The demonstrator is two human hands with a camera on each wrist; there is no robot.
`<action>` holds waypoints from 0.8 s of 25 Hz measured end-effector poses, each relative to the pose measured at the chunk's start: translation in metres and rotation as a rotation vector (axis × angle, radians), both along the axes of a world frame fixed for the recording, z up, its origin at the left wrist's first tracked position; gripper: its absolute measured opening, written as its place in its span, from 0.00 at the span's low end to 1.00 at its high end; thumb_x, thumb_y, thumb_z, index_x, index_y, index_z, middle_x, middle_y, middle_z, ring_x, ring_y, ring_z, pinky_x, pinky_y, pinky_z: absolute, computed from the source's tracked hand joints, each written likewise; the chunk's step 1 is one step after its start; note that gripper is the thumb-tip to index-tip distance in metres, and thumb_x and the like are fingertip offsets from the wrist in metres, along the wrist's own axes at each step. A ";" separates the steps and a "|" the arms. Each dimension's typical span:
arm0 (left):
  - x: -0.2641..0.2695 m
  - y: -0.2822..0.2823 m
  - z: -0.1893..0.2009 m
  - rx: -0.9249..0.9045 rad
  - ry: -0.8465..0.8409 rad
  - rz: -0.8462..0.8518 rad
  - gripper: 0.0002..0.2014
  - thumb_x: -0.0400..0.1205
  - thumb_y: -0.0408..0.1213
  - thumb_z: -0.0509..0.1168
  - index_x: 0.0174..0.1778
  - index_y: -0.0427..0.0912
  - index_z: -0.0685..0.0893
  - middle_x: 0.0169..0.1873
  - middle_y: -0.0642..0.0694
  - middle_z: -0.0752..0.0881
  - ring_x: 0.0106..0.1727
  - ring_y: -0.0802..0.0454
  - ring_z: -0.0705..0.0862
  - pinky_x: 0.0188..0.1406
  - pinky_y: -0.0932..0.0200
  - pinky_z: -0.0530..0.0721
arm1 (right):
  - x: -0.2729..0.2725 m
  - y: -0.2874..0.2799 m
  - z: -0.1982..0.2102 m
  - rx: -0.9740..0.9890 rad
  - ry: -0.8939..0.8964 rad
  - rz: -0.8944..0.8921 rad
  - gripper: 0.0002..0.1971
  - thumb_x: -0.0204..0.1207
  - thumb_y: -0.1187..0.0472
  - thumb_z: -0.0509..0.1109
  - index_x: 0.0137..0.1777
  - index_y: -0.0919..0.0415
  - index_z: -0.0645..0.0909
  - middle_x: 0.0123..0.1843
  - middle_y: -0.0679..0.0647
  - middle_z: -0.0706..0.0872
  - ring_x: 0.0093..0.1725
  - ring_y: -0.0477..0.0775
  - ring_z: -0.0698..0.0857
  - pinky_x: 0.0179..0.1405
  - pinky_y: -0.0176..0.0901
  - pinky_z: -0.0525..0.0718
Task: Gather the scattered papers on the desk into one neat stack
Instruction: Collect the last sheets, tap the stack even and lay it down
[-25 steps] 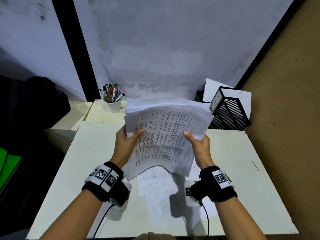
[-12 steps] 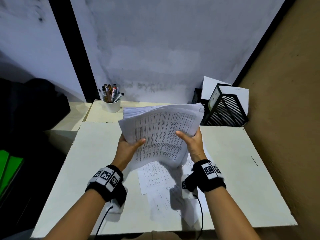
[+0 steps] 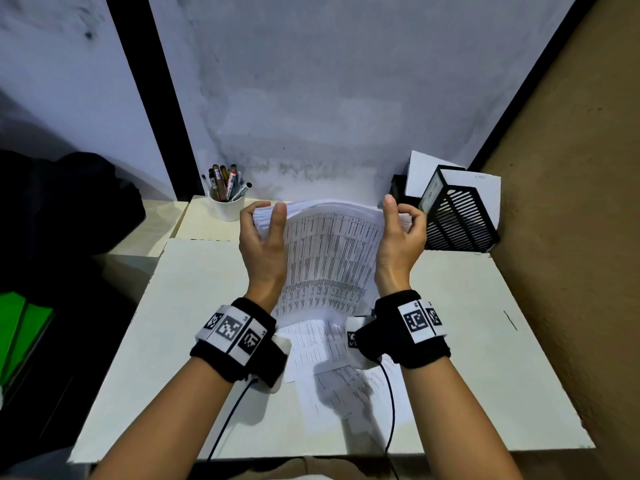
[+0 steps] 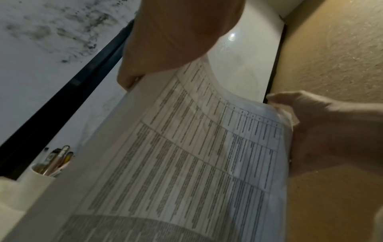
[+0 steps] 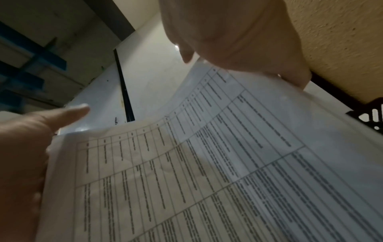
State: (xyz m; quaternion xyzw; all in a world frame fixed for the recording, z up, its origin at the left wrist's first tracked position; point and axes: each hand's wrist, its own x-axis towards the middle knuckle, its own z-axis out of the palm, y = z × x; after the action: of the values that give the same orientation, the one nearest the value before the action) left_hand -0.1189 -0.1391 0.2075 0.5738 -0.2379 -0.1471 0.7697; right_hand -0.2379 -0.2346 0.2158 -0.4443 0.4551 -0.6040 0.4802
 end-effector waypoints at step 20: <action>0.027 0.017 -0.063 0.375 -0.003 -0.399 0.26 0.78 0.32 0.67 0.70 0.38 0.65 0.62 0.42 0.78 0.64 0.45 0.79 0.65 0.44 0.79 | -0.036 -0.004 -0.072 0.181 0.262 0.530 0.21 0.75 0.69 0.69 0.66 0.60 0.69 0.61 0.56 0.81 0.56 0.47 0.83 0.69 0.60 0.77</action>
State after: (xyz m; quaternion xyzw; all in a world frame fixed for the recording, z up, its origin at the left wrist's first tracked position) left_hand -0.0921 -0.1224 0.1440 0.6483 -0.3159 -0.3364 0.6056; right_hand -0.2738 -0.2388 0.1436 -0.5772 0.4334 -0.3522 0.5957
